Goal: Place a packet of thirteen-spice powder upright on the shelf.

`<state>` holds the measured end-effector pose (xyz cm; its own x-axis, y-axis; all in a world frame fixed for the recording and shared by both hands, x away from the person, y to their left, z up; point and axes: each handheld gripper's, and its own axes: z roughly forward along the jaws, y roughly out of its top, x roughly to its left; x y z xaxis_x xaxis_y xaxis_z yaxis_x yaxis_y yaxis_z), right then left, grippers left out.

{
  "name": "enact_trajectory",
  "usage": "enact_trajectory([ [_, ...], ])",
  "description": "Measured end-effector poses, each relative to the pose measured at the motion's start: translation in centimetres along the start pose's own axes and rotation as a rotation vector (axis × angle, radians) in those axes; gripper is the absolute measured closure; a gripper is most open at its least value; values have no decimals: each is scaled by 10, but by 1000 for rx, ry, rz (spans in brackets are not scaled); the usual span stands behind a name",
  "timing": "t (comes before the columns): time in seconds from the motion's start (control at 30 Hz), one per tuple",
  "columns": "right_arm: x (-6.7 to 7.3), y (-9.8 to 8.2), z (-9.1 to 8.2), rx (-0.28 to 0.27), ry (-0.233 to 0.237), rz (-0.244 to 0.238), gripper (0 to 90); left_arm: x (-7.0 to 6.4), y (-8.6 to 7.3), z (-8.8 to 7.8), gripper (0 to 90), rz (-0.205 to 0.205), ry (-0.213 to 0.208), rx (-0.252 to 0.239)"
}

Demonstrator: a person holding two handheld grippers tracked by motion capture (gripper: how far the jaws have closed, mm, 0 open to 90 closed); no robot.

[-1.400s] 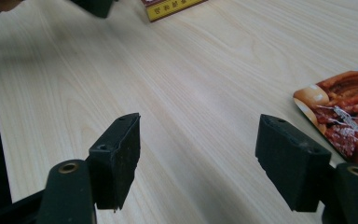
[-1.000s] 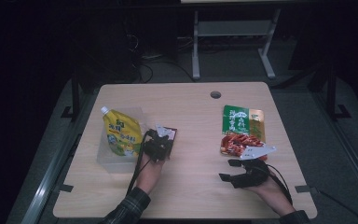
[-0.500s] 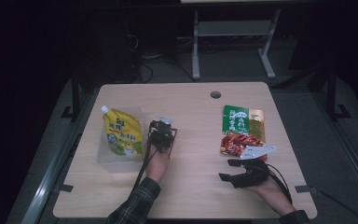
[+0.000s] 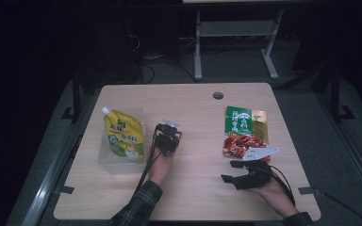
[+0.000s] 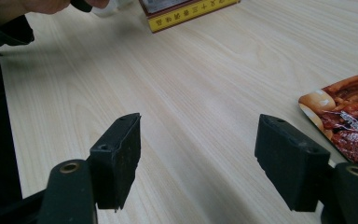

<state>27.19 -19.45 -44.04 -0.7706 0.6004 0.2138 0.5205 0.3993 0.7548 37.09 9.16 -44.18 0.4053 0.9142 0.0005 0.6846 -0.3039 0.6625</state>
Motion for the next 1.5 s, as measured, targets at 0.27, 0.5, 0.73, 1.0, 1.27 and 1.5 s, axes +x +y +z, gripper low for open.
enact_trajectory([
  [0.27, 0, 0, 0, 4, 1, 1, 310, -9, -5, -4, 900, 32, -69, -9],
  [0.5, -2, -1, 0, 4, -3, 6, 310, 2, 4, 1, 898, 17, 3, -24],
  [0.73, -2, -2, -1, 4, -3, 9, 310, 18, 16, 14, 898, -56, 93, -13],
  [1.0, -3, -2, -1, 7, -3, 9, 310, 26, 17, 25, 898, -78, 113, 23],
  [1.27, -3, -2, -1, 5, -5, 10, 310, 8, 4, 24, 898, -51, 6, 41],
  [1.5, -3, -2, -1, 5, -7, 8, 310, -18, -6, 15, 899, 13, -125, 59],
])
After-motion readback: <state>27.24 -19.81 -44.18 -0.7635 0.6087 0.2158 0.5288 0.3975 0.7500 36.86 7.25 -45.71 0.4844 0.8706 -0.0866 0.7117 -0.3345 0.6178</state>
